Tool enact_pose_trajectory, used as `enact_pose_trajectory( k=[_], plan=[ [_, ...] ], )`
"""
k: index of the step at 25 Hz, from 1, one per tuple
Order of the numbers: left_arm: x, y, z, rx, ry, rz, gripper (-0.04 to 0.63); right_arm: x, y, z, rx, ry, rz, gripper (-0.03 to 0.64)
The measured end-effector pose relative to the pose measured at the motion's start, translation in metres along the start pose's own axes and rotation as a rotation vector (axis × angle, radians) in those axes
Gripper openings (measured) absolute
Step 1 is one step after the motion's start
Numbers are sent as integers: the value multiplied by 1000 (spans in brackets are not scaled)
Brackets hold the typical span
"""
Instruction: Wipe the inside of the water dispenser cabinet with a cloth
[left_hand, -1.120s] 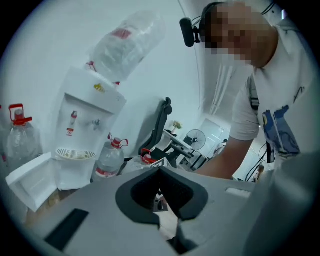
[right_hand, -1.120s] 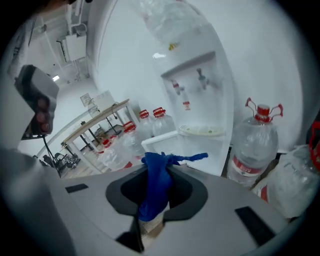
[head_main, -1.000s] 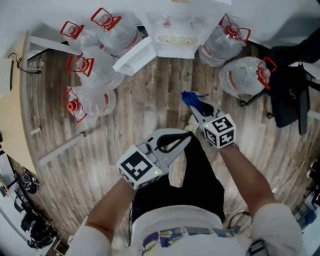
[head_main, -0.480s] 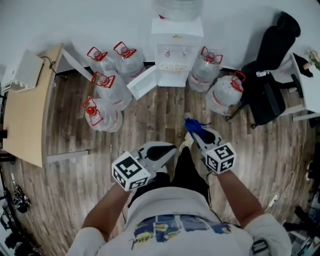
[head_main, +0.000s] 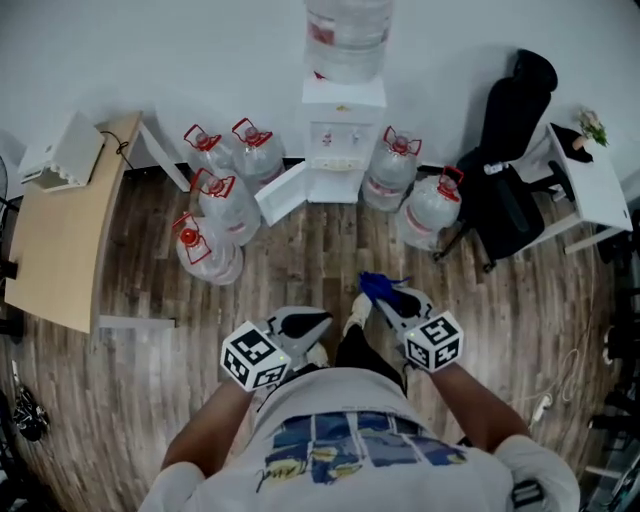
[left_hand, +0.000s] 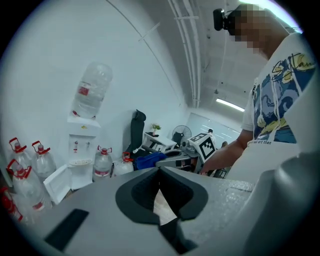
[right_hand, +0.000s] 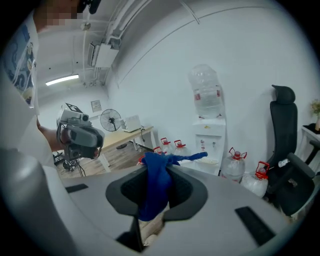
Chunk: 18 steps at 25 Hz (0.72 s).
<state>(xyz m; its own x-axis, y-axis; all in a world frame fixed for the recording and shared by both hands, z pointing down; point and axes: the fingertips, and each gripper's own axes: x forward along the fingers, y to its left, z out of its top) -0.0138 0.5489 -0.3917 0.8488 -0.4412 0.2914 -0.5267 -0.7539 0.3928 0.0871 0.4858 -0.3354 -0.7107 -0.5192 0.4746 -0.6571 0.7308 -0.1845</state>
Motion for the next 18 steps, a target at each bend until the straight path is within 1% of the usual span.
enact_pose_trajectory(
  k=[3, 7, 14, 18],
  plan=[
    [-2, -13, -1, -15, -30, 5, 2, -19, 5, -3, -5, -7, -8, 67],
    [-6, -28, -4, -14, -39, -5, 2, -31, 15, -3, -11, -3, -18, 67],
    [-12, -42, -15, -28, -45, 24, 3, -45, 32, -4, -43, -25, 31, 67],
    [-1, -62, -20, -29, -41, 44, 3, -67, 34, -8, -79, -40, 54, 67]
  ],
)
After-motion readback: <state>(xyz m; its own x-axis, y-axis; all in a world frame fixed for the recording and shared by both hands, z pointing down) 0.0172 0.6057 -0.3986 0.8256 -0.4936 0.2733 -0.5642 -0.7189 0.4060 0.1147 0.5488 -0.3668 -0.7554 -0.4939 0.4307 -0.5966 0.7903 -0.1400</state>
